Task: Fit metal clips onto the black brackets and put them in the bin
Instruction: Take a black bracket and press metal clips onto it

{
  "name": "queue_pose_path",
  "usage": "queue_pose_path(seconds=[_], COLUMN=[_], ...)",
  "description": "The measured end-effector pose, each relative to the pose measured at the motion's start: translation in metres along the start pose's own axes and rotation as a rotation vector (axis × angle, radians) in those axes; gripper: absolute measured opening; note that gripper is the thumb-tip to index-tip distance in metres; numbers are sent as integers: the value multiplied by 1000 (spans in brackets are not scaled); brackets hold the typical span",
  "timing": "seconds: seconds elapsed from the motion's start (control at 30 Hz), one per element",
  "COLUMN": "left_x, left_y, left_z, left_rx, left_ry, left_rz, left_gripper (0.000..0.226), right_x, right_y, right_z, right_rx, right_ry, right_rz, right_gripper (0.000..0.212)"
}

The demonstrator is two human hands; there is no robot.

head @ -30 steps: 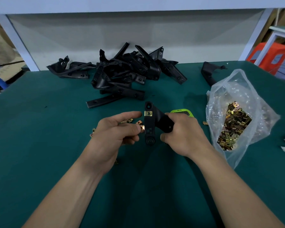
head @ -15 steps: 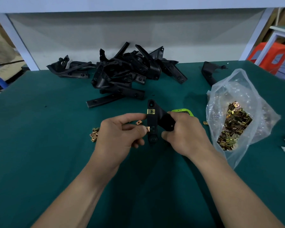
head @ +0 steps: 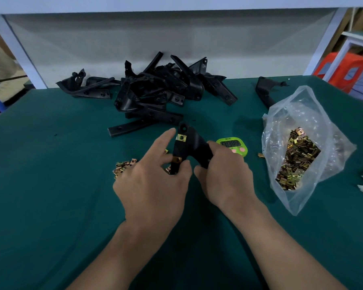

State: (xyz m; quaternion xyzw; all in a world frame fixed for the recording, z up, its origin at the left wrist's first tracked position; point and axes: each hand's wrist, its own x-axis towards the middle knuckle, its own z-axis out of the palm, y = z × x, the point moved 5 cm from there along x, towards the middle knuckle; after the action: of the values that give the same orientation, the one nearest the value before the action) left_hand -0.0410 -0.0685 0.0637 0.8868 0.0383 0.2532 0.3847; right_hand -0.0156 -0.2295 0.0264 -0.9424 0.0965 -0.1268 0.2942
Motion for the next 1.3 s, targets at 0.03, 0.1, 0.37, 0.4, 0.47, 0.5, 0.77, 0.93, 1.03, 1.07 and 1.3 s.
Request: queue_pose_path(seconds=[0.03,0.1,0.37,0.4,0.47,0.5,0.77,0.93,1.03,1.07,1.3], left_x=[1,1,-1,1,2,3,8,14,18,21,18], left_y=[-1,-2,-10,-12,-14,-15,-25,-20,-17,-15,9], left_z=[0,3,15,16,17,18,28,23,22,21,28], left_rx=[-15,-43,26,25,33,37,-270,-360,-397,-435,-740], left_ry=[-2,-29,-96,-95,-98,-98,-256,-262,-252,-233,-229], left_rz=[0,2,9,22,47,57,-29,-5,-29,-57,-253], left_gripper=[59,60,30,27,31,33,8,15,21,25,17], right_x=[0,0,3,4,4,4,7,12,6,1,-61], right_y=[-1,-1,6,6,6,5,1,-7,-10,-13,-13], right_z=[0,0,-3,-3,-2,-2,4,-6,-17,-21,-51], right_rx=[-5,-5,64,66,64,66,180,265,344,435,1051], right_ry=[-2,-3,-28,-35,-45,-46,-239,-337,-335,-338,-408], right_rz=[-4,-7,19,17,10,4,-96,-96,-72,-48,160], right_gripper=[24,24,19,19,21,22,13,12,13,10,34])
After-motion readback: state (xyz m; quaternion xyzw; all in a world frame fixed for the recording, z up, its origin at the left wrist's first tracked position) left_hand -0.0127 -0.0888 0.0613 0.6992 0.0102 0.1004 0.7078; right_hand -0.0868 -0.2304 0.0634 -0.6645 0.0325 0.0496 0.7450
